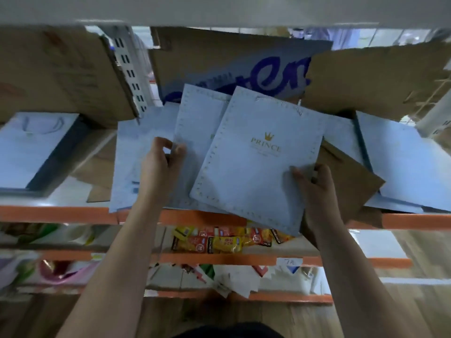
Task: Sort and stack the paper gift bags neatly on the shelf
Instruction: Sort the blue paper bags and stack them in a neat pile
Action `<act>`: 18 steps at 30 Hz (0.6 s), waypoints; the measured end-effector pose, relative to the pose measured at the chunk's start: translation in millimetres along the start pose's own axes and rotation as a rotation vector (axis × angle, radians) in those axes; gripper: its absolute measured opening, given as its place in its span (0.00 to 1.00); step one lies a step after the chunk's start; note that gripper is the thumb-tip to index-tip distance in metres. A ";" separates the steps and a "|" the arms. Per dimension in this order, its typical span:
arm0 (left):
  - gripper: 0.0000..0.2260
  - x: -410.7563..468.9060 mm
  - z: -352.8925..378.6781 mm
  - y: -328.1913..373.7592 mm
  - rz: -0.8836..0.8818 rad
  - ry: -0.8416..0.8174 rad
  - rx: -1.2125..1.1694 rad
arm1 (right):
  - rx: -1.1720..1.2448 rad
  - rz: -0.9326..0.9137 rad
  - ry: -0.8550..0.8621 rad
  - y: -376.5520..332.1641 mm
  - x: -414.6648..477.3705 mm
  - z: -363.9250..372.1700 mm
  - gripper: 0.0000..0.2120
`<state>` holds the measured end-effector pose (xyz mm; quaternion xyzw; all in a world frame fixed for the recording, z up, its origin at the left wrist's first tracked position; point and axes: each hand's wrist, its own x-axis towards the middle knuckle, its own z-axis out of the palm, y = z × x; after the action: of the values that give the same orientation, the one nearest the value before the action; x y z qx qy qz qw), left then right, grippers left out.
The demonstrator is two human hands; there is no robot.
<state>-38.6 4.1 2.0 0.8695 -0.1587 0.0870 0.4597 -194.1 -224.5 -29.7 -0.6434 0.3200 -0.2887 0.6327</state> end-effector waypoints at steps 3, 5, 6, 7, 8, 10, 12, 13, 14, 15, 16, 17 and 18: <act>0.10 -2.6 -37.1 -30.7 -0.089 0.077 -0.001 | 0.035 -0.004 -0.067 0.7 -8.8 36.2 0.05; 0.11 -5.4 -65.6 -54.1 -0.145 0.109 -0.003 | -0.020 -0.040 -0.088 -3.3 -16.5 64.5 0.03; 0.12 -7.2 -80.1 -66.4 -0.168 0.111 -0.010 | -0.032 -0.051 -0.094 -4.8 -20.5 80.6 0.03; 0.13 -8.9 -95.1 -78.9 -0.182 0.110 -0.029 | -0.031 -0.057 -0.100 -7.1 -26.5 98.2 0.02; 0.14 -9.6 -109.7 -91.7 -0.189 0.111 -0.054 | -0.028 -0.059 -0.101 -8.6 -33.4 116.8 0.02; 0.15 -8.2 -139.9 -116.9 -0.201 0.123 -0.088 | -0.004 -0.045 -0.098 -9.7 -51.2 156.7 0.05; 0.16 -2.1 -171.7 -143.5 -0.201 0.129 -0.058 | 0.031 -0.017 -0.103 -8.6 -72.3 195.6 0.10; 0.16 2.3 -187.9 -157.3 -0.198 0.128 -0.035 | 0.044 -0.005 -0.104 -7.2 -82.8 214.5 0.11; 0.17 7.0 -203.5 -170.7 -0.198 0.124 -0.028 | 0.044 0.005 -0.102 -4.8 -91.6 232.6 0.10; 0.16 11.2 -218.4 -183.0 -0.202 0.115 -0.036 | 0.042 0.012 -0.099 -2.8 -100.6 249.6 0.09; 0.16 15.5 -231.7 -195.4 -0.209 0.098 -0.050 | 0.040 0.019 -0.095 0.0 -108.4 265.7 0.09; 0.16 19.5 -244.1 -206.2 -0.213 0.083 -0.062 | 0.036 0.024 -0.093 2.0 -115.5 280.2 0.10; 0.16 24.1 -255.4 -217.1 -0.217 0.072 -0.072 | 0.022 0.022 -0.091 2.9 -121.5 294.1 0.10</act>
<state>59.8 325.0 -14.8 0.8607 -0.0501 0.0620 0.5028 -42.2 55.0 -38.2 -0.6453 0.2948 -0.2555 0.6568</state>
